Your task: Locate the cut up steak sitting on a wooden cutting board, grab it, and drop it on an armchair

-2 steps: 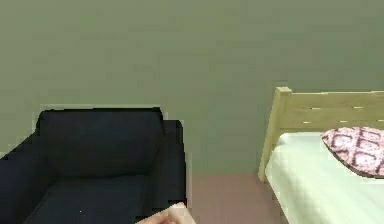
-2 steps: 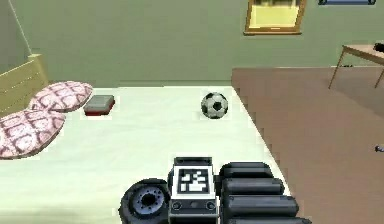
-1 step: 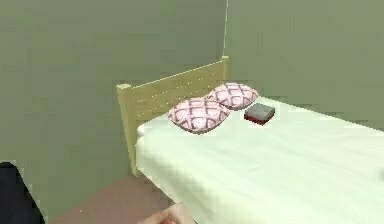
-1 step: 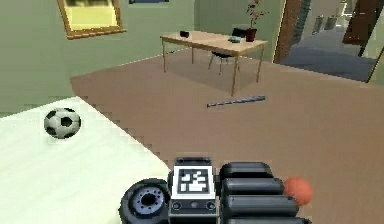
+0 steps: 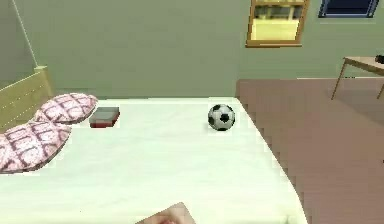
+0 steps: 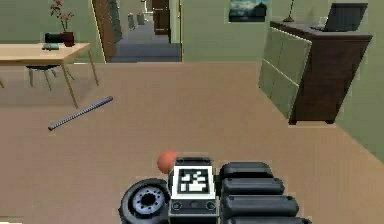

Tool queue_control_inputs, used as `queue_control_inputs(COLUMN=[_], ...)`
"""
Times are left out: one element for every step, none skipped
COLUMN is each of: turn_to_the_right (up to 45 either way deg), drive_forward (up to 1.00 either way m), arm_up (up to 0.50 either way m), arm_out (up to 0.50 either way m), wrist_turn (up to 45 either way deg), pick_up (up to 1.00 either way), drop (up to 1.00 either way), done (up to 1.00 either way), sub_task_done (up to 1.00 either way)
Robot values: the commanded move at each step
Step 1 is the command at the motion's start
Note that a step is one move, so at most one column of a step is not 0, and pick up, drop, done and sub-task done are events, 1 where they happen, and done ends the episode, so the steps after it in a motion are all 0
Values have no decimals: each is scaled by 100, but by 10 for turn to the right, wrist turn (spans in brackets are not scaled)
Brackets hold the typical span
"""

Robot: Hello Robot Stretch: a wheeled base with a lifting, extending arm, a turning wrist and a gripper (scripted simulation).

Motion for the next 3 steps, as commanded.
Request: queue_control_inputs(turn_to_the_right=[450,120,-450], drive_forward=[0,0,0], arm_up=[0,0,0], arm_out=[0,0,0], wrist_turn=[0,0,0], pick_up=[0,0,0], drop=[0,0,0], done=[0,0,0], sub_task_done=[0,0,0])
